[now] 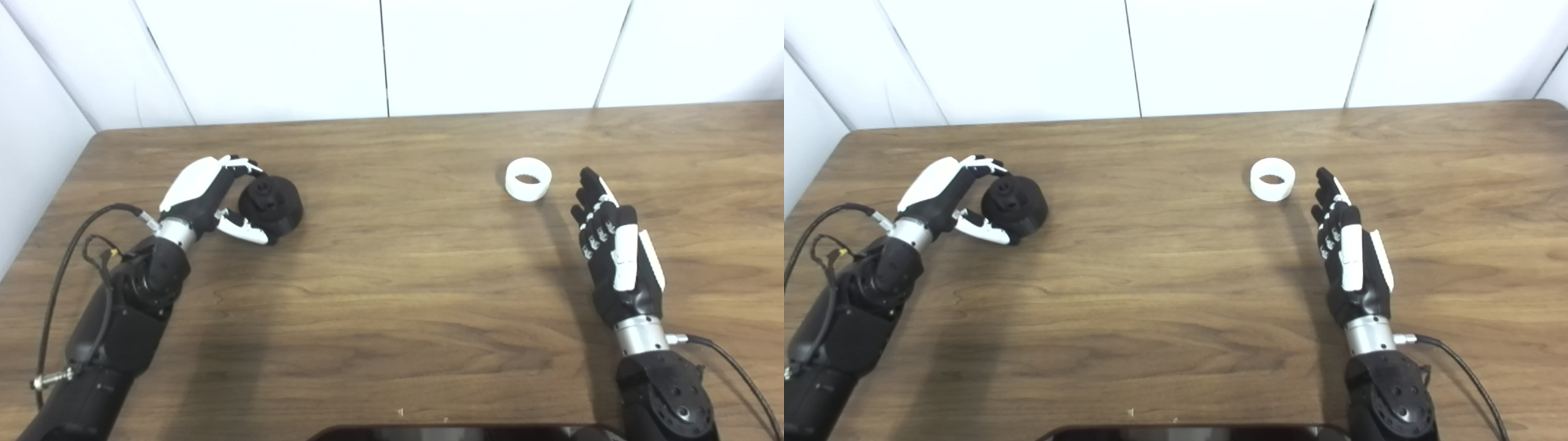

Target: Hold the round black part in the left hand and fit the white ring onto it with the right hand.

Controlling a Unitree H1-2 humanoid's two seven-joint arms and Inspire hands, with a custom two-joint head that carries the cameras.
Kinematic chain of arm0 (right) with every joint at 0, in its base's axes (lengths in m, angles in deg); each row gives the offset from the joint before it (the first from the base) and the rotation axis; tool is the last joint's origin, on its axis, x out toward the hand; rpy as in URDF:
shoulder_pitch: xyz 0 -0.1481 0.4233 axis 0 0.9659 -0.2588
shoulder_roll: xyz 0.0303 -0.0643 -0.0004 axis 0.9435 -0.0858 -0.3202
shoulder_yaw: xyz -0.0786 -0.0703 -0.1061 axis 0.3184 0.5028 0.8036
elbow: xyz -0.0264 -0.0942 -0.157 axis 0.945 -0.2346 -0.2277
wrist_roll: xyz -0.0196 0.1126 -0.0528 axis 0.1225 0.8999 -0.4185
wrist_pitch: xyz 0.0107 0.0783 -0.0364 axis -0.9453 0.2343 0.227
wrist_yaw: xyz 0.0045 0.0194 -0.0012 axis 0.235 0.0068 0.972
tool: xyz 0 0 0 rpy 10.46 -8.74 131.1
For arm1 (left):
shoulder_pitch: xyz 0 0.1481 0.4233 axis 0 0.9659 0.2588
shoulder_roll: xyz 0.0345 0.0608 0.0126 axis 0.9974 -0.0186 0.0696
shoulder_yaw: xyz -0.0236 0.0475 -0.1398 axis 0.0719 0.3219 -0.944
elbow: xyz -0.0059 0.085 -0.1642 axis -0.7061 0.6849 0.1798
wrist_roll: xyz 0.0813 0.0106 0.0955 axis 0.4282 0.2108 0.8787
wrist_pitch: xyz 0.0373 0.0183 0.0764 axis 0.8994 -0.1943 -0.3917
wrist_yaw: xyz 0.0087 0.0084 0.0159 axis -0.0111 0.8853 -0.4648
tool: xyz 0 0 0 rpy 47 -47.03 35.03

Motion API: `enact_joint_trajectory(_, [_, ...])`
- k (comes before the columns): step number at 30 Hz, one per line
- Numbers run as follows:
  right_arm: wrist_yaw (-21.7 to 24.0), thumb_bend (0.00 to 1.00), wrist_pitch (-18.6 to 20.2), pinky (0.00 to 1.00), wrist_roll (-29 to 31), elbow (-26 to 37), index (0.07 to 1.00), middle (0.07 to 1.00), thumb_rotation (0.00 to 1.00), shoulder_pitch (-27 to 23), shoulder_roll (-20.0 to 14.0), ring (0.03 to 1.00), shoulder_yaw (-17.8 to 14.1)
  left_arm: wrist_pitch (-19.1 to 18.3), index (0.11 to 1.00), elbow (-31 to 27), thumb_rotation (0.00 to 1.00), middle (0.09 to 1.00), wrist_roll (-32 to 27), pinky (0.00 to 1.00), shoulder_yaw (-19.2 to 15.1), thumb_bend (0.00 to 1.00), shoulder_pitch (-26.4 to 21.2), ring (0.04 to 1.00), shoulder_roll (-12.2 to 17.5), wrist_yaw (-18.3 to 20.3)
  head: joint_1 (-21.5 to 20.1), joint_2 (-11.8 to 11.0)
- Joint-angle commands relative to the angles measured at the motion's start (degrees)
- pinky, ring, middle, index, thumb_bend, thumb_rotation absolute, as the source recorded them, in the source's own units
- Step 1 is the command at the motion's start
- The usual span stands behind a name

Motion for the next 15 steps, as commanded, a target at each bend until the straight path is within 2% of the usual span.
enact_joint_trajectory(1, [0.8,0.67,-0.2,1.00,0.6,-3.9,0.937,0.989,1.00,3.6,0.1,1.000,0.1,1.7,0.602,-2.8,0.18,0.893,-0.4,0.88,-0.2,0.85,-1.1,0.982,0.7,0.0,0.0,0.0])
enact_joint_trajectory(12, [0.8,0.68,0.5,1.00,0.4,-3.4,0.936,0.989,1.00,3.5,-0.1,1.000,0.3,-1.2,0.617,-11.3,0.20,0.900,-0.6,0.95,0.9,0.83,2.0,0.984,-0.8,4.7,0.2,0.3])
enact_joint_trajectory(15, [0.8,0.67,0.6,1.00,0.7,-3.3,0.937,0.991,1.00,3.5,-0.1,1.000,0.3,-2.0,0.616,-13.5,0.21,0.894,-0.1,0.92,1.1,0.83,2.9,0.981,-1.7,5.6,0.2,0.4])
